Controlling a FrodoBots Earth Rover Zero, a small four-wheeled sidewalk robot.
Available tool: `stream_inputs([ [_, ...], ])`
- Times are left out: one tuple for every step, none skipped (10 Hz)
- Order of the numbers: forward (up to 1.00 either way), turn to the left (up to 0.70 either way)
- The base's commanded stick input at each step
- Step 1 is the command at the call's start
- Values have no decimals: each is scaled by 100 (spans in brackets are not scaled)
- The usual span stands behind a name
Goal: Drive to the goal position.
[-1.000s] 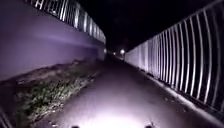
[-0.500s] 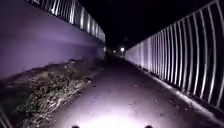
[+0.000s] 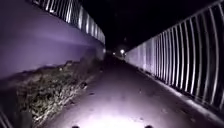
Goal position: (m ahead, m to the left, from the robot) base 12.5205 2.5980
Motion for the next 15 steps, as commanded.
stream_inputs([
  [70, -7],
  [70, -26],
  [70, -21],
  [70, 0],
  [70, 0],
  [70, 0],
  [70, 0],
  [70, 0],
  [70, 0],
  [70, 0],
  [70, 0],
  [70, 0],
  [70, 0],
  [70, 0],
  [70, 0],
])
